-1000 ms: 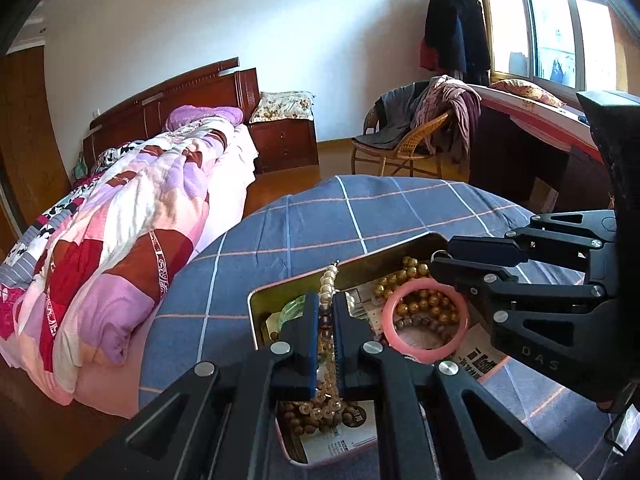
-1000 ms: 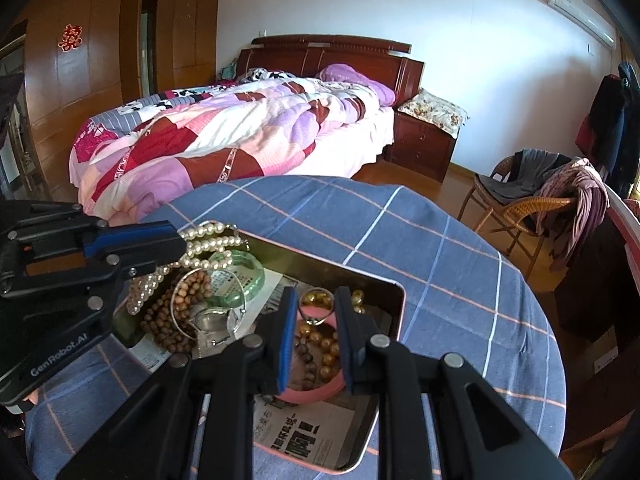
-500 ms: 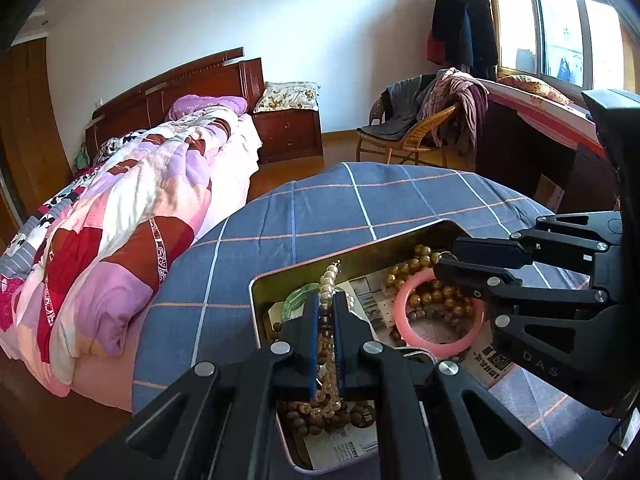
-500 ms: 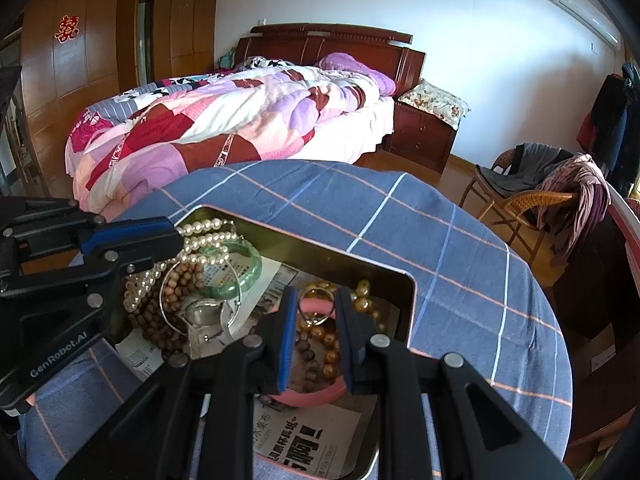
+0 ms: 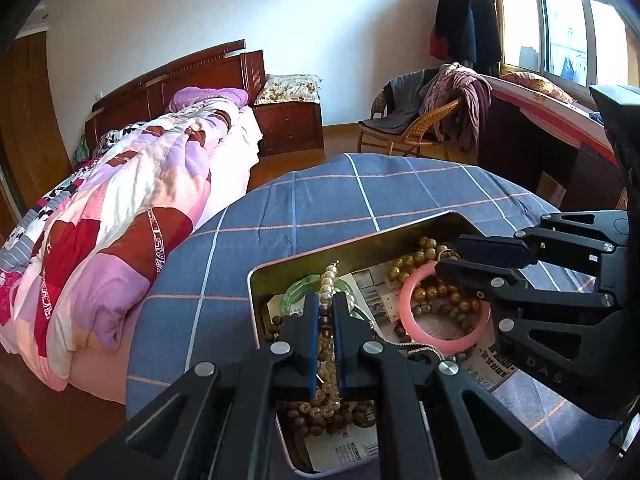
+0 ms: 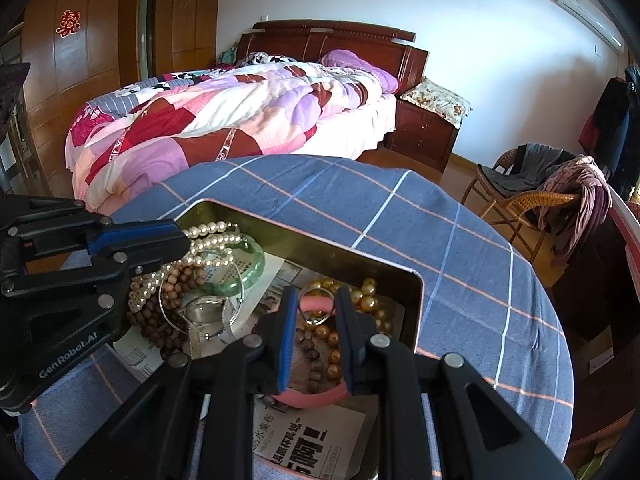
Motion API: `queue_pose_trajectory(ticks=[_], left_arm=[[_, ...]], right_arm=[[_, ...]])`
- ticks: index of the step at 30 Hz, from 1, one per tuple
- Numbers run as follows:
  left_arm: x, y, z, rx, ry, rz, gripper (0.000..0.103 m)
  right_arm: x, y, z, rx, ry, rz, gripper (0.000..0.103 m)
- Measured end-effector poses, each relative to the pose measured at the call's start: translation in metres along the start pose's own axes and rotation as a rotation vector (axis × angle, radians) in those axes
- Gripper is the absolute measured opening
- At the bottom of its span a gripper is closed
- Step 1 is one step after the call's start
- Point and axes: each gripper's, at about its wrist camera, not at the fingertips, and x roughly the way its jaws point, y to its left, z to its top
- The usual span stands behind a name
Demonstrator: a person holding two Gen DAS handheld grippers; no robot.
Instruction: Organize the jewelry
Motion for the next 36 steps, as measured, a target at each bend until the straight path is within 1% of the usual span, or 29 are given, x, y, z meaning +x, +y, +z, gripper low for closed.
queue_pose_trajectory(ticks=[8,9,10,11,12,13,14,15,16,17,18,20,22,27,30,32,34,36], left_arm=[[0.0,-0.001,-0.001,-0.006,-0.005,0.008,0.006],[-0.001,0.0,-0.001,-0.013,-0.012,0.014,0.006],[-0.002,0.0,-0.002,-0.023,-0.015,0.015,0.006],[-0.003,0.001,-0.002,-0.033,-0.015,0.01,0.007],[-0.004,0.001,-0.002,-0.038,-0.015,0.008,0.013],[-0.005,0.002,-0.003,-0.04,-0.02,0.01,0.026],[-0.007,0.002,-0.003,-0.038,-0.029,0.016,0.033],[-0.01,0.002,-0.004,-0.037,-0.04,0.025,0.047],[-0.013,0.002,-0.004,-0.038,-0.051,0.035,0.059],[-0.016,0.003,-0.005,-0.04,-0.064,0.045,0.063],[-0.019,0.003,-0.005,-0.045,-0.079,0.052,0.067],[-0.023,0.005,-0.005,-0.054,-0.082,0.059,0.067],[-0.027,0.006,-0.005,-0.065,-0.089,0.072,0.068],[-0.041,0.005,-0.012,-0.074,-0.105,0.06,0.068],[-0.055,0.003,-0.018,-0.071,-0.121,0.067,0.068],[-0.068,0.002,-0.023,-0.079,-0.136,0.057,0.068],[-0.077,0.0,-0.027,-0.081,-0.145,0.062,0.068],[-0.087,-0.002,-0.034,-0.078,-0.151,0.062,0.069]], right_arm=[[0.001,0.0,-0.002,-0.005,-0.001,-0.005,0.022],[0.001,0.0,-0.002,-0.005,-0.003,0.0,0.025],[0.001,-0.001,-0.003,-0.007,-0.005,-0.001,0.029],[0.002,-0.001,-0.005,-0.009,-0.005,0.0,0.029],[0.002,-0.001,-0.006,-0.008,-0.002,0.002,0.029],[0.002,0.0,-0.006,-0.009,-0.001,0.002,0.029],[0.003,0.001,-0.007,-0.01,-0.001,0.001,0.032],[0.002,0.001,-0.008,-0.011,-0.002,-0.004,0.041],[0.001,0.001,-0.008,-0.01,-0.006,-0.007,0.052],[0.0,0.001,-0.009,-0.006,-0.011,-0.005,0.055],[-0.001,0.001,-0.009,-0.004,-0.014,-0.003,0.055],[-0.004,0.001,-0.01,-0.004,-0.019,-0.013,0.055],[-0.007,0.002,-0.01,0.0,-0.023,-0.024,0.06],[-0.018,0.003,-0.014,0.017,-0.031,-0.032,0.061],[-0.028,0.005,-0.017,0.017,-0.036,-0.043,0.062],[-0.037,0.005,-0.02,0.021,-0.046,-0.052,0.063],[-0.047,0.005,-0.023,0.032,-0.061,-0.056,0.067],[-0.055,0.005,-0.026,0.043,-0.073,-0.056,0.068]])
